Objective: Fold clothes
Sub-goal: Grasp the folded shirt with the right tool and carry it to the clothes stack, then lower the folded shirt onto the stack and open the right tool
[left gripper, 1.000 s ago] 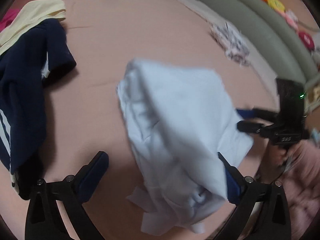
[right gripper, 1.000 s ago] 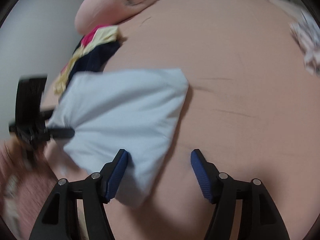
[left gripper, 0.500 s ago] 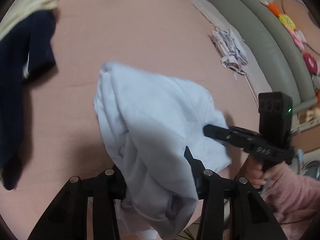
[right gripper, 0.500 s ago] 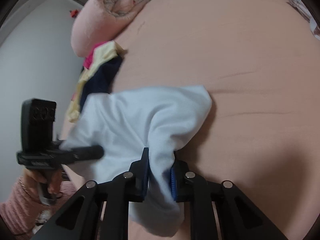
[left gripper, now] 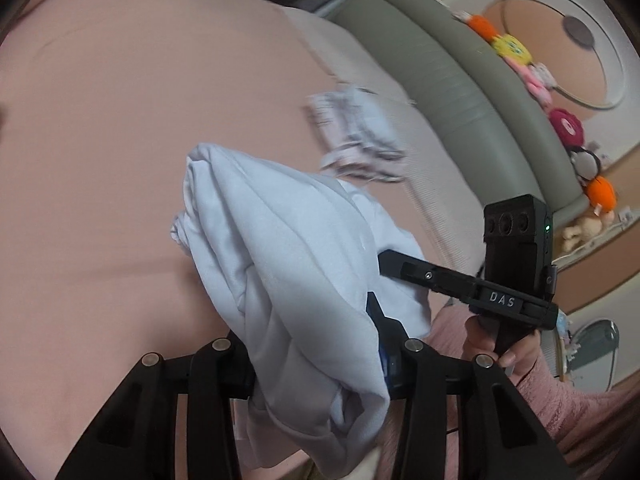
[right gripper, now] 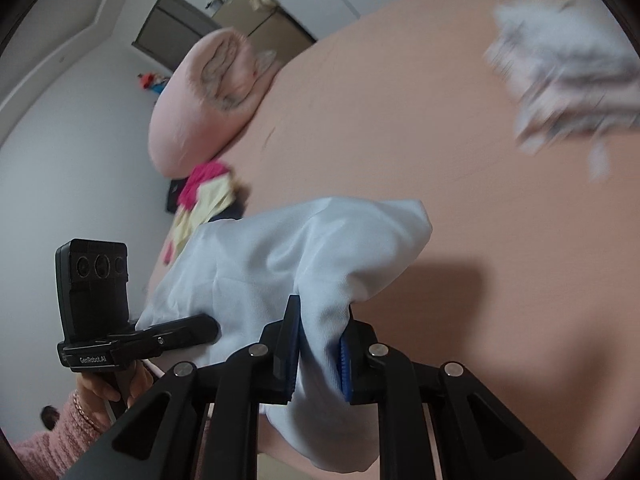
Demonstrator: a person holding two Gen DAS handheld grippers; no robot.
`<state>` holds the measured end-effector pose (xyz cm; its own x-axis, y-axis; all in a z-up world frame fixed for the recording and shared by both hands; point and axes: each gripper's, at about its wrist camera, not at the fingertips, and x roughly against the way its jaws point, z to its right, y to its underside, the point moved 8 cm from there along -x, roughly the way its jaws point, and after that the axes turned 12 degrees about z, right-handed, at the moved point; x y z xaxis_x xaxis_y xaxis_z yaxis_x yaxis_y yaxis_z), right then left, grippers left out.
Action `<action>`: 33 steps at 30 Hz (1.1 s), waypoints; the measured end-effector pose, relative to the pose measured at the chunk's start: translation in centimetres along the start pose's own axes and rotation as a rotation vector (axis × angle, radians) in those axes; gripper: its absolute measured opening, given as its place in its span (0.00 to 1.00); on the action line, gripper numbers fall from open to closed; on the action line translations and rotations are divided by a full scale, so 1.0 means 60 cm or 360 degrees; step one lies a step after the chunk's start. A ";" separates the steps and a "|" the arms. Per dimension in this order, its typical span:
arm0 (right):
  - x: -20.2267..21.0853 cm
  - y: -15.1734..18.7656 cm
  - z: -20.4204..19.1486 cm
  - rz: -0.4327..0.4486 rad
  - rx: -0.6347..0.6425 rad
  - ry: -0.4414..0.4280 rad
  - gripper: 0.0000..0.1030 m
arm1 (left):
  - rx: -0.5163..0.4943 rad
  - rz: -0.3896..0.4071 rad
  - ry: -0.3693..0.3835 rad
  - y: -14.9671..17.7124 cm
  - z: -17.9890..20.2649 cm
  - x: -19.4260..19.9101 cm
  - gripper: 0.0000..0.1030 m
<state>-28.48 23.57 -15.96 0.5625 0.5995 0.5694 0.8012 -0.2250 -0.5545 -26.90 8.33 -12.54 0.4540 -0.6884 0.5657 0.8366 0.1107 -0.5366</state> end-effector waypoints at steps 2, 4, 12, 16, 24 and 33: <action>0.037 -0.065 0.049 0.0008 0.0038 0.0087 0.15 | -0.0021 0.0004 0.0052 -0.043 0.046 -0.061 0.38; 0.067 -0.130 0.097 0.0037 0.0095 0.0171 0.15 | -0.0058 0.0020 0.0087 -0.091 0.094 -0.127 0.38; 0.151 -0.418 0.262 0.0271 0.0220 0.0381 0.15 | -0.0136 0.0145 0.0194 -0.292 0.242 -0.390 0.38; 0.143 -0.501 0.342 0.0264 0.0190 0.0418 0.15 | -0.0092 0.0187 0.0150 -0.328 0.225 -0.462 0.38; 0.020 -0.473 0.508 0.0075 0.0135 0.0475 0.18 | -0.0072 0.0164 0.0024 -0.283 0.123 -0.534 0.57; 0.104 -0.483 0.497 0.0386 -0.0031 0.0221 0.25 | -0.0513 0.0649 -0.0234 -0.352 0.180 -0.374 0.59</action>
<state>-54.27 56.73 -14.45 0.7599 0.4158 0.4997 0.6426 -0.3645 -0.6739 -51.46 29.18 -7.17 0.7796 -0.5255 0.3407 0.4576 0.1065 -0.8828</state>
